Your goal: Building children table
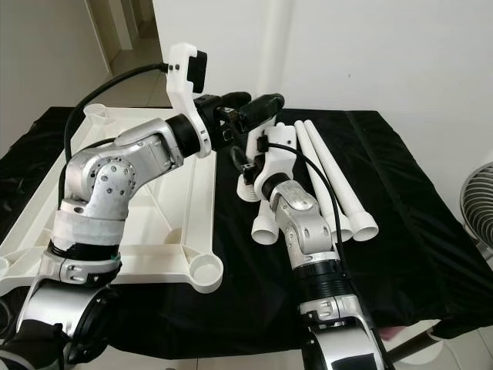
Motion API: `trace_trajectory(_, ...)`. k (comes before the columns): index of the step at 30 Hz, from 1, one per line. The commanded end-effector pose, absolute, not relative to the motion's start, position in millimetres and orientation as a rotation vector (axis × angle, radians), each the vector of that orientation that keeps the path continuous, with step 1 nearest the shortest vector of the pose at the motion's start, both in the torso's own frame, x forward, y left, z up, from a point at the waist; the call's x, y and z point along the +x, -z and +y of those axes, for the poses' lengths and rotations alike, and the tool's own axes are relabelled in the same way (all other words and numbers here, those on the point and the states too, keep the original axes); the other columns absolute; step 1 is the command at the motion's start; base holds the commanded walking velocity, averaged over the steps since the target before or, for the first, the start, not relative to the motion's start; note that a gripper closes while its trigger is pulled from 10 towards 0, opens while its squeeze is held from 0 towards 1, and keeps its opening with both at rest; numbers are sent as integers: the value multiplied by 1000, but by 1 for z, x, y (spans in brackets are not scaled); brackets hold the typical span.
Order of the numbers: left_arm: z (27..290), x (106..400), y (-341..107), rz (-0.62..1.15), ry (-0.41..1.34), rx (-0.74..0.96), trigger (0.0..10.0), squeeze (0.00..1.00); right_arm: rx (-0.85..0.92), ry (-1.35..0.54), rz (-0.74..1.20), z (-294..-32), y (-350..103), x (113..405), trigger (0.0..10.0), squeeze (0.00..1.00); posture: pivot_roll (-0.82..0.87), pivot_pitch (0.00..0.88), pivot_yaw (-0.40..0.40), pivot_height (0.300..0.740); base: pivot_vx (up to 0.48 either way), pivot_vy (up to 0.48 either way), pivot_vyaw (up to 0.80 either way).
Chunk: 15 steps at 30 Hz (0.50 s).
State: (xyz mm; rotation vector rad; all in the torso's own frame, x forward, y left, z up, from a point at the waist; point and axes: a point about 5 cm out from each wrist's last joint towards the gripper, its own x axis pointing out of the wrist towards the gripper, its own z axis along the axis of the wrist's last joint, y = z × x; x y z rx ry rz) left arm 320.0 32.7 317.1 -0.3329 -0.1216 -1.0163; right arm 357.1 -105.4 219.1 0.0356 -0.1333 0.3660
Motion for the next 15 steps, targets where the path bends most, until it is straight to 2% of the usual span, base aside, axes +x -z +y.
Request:
trace_trajectory(1, 34, 319, -317, -131, 1003, -324, 10000, 0, 55, -355, -141, -107, -218, 356, 10000, 0, 3, 33, 28, 740, 0, 0, 0)
trace_trajectory(9, 42, 322, -297, -117, 909, -268, 10000, 0, 84, -303, -173, -114, -217, 353, 10000, 0, 8, 30, 21, 740, 0, 0, 0)
trace_trajectory(15, 51, 314, -255, -86, 823, -114, 10000, 0, 139, -293, -275, -124, -222, 336, 10000, 0, 14, 23, 10, 740, 0, 0, 0)
